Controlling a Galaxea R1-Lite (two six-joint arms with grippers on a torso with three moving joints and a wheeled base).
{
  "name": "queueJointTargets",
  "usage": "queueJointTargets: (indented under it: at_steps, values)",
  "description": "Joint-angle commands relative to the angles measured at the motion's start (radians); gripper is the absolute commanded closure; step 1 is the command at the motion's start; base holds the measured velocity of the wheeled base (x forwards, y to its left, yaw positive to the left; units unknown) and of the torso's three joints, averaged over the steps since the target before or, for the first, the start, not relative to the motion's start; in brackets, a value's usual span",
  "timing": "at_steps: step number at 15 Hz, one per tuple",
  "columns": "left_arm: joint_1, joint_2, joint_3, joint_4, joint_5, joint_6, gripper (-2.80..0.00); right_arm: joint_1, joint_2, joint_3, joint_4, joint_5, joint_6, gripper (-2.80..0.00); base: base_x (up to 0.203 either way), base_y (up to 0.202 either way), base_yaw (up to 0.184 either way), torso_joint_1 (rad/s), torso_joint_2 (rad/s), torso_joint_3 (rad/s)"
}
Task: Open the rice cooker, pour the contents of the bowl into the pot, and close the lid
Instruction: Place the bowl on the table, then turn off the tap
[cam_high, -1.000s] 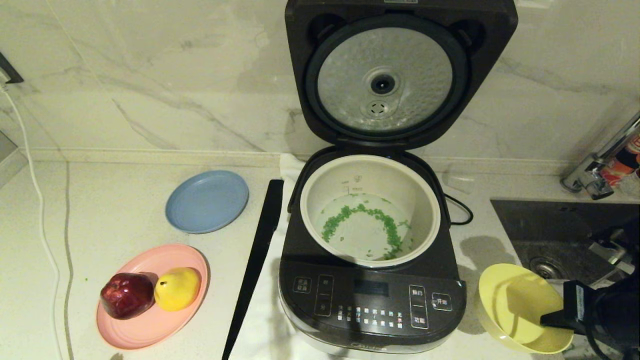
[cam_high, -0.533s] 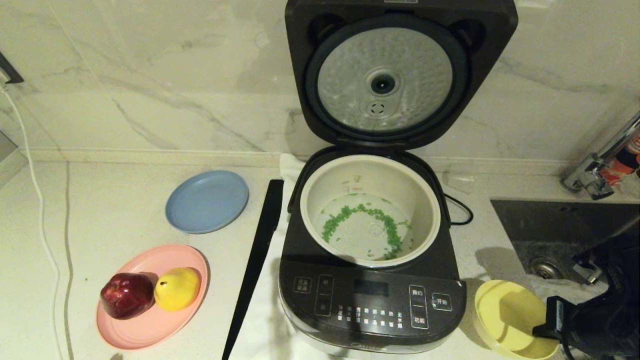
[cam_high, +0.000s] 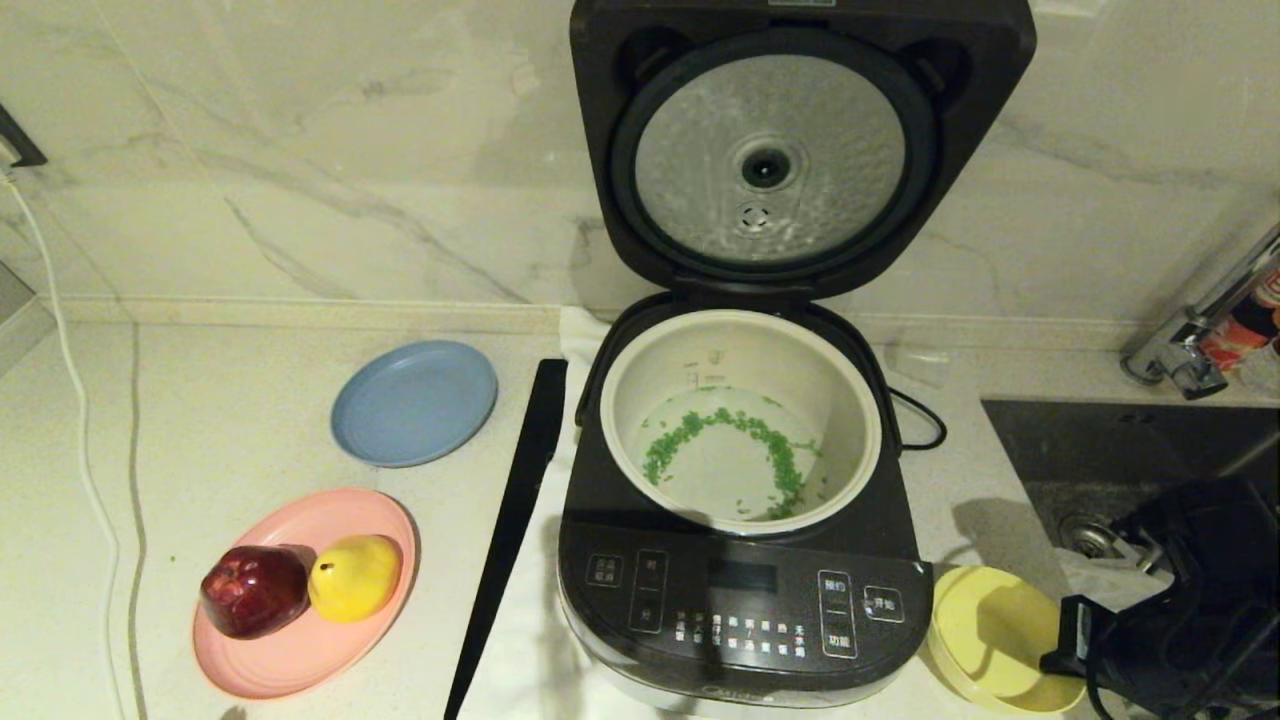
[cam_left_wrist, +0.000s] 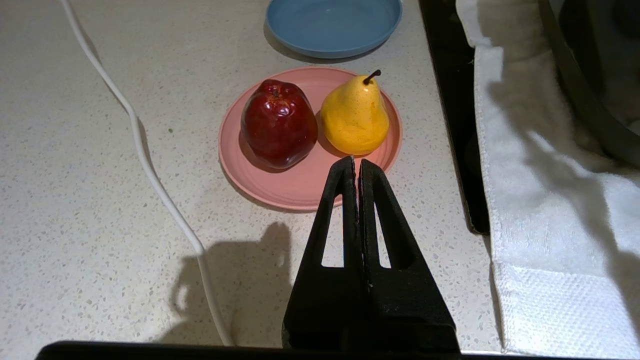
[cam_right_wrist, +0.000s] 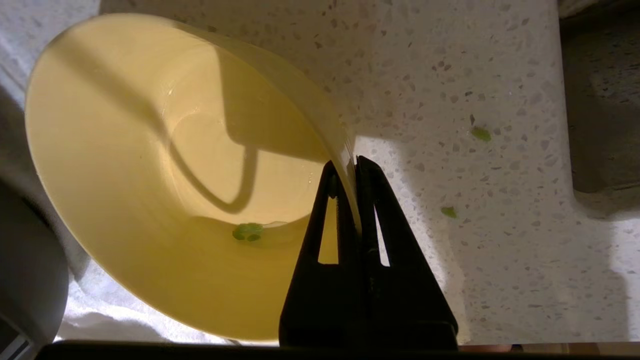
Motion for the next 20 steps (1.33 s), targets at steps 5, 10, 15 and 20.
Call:
queueJointTargets:
  at_steps: [5,10,15,20]
  values:
    - [0.000,-0.001,0.008,0.000,0.000,0.001,0.00,0.000,-0.041,-0.002,0.004,0.000,0.010,-2.80,0.000,0.000,0.000,0.000,0.00,0.000]
    - [0.000,-0.001,0.009,0.000,0.000,0.001,0.00,-0.001,-0.281,-0.023,0.075,-0.002,0.011,-2.80,0.000,0.000,0.000,0.000,0.00,0.000]
    - [0.000,-0.001,0.009,0.000,0.000,0.001,0.00,-0.154,-0.408,-0.161,0.262,-0.063,0.000,0.00,0.000,0.000,0.000,0.000,0.00,0.000]
    - [0.000,-0.001,0.009,0.000,0.000,0.001,0.00,-0.297,-0.368,-0.190,0.210,-0.206,-0.008,0.00,0.000,0.000,0.000,0.000,0.00,0.000]
